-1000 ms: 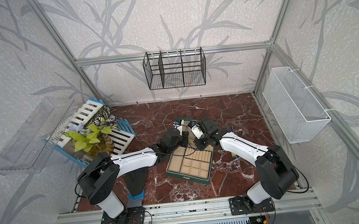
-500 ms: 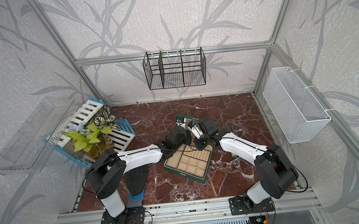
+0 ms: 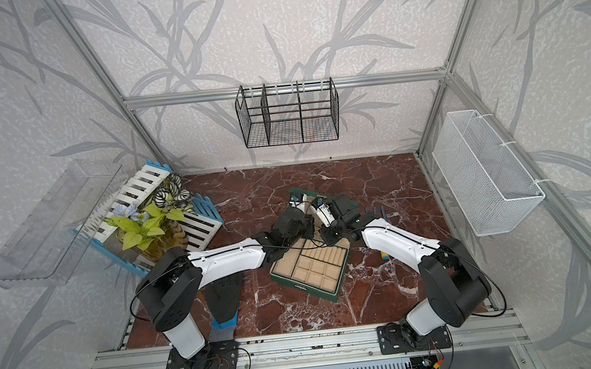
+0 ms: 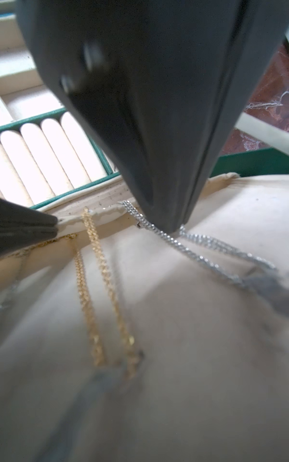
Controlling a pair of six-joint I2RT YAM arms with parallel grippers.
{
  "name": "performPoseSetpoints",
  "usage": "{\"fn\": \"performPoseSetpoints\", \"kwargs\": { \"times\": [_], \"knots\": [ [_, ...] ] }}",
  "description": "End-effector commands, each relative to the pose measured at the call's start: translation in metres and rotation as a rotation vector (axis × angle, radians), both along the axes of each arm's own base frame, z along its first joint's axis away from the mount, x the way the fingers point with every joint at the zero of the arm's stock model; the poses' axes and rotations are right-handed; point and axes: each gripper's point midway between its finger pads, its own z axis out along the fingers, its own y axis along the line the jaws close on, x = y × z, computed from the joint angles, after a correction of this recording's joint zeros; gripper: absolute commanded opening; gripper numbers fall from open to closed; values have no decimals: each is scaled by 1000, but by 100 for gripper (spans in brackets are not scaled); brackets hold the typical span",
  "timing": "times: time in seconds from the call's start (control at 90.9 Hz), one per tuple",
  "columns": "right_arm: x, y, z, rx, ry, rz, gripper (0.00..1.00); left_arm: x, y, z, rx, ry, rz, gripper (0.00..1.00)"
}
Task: Put jewelry chain into jewelry box
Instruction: Adjust the necklace in the storage slot.
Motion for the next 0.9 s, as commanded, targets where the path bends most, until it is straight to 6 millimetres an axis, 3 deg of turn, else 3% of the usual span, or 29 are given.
{"fn": "performPoseSetpoints", "kwargs": {
  "times": [0.0, 0.297, 0.891],
  "knots": [
    [1, 2, 1, 22, -3, -14, 0, -4, 6, 15, 3, -1, -29, 0],
    [2, 1, 1, 18, -6, -20, 0, -13, 12, 18, 58, 77, -90, 0],
    [2, -1, 3, 17, -10, -23, 0, -28, 17, 58, -29, 92, -157, 0]
  ]
}}
